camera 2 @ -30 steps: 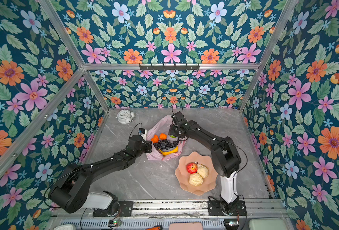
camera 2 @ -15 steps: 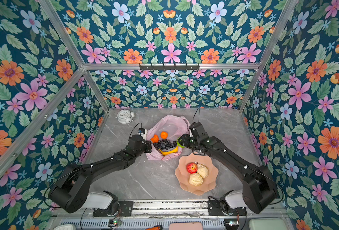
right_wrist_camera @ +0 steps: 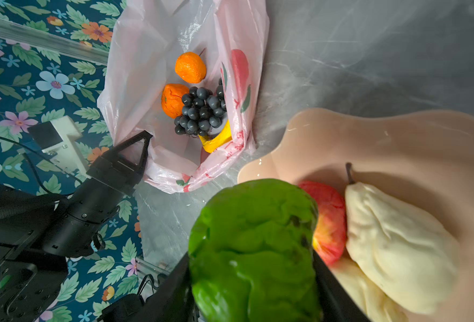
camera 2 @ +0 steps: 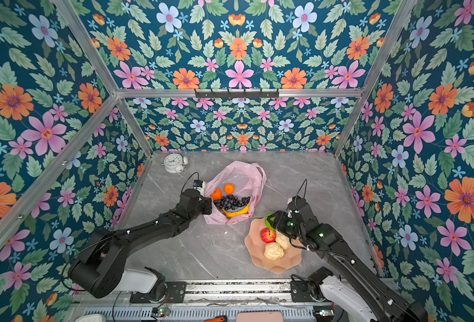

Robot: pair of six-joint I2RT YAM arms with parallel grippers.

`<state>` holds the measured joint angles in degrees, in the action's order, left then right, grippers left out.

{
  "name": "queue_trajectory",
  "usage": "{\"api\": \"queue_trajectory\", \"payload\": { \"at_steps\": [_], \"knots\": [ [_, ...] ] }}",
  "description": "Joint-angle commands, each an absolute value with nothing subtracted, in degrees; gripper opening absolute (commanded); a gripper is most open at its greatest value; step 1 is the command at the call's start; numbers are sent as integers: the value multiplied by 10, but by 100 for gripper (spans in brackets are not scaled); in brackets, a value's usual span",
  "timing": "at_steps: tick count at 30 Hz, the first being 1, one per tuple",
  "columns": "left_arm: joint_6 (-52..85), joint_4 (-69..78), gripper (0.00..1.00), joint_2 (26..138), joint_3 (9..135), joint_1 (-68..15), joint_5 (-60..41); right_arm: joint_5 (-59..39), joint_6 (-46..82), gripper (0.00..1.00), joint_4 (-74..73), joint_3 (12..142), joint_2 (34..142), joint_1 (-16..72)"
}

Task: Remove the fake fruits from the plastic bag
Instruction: 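Carry the green fruit out of the bag toward the pink plate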

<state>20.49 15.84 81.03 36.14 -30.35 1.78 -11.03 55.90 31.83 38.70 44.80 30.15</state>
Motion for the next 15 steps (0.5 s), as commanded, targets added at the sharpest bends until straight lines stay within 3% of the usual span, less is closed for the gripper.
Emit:
{"api": "queue_trajectory", "payload": {
  "at_steps": [1,15],
  "knots": [
    [201,162,1,809,366,-302,24,-91,596,44,402,386,416,302],
    [200,161,1,822,370,-302,26,-98,633,44,513,349,337,302]
  ]
}}
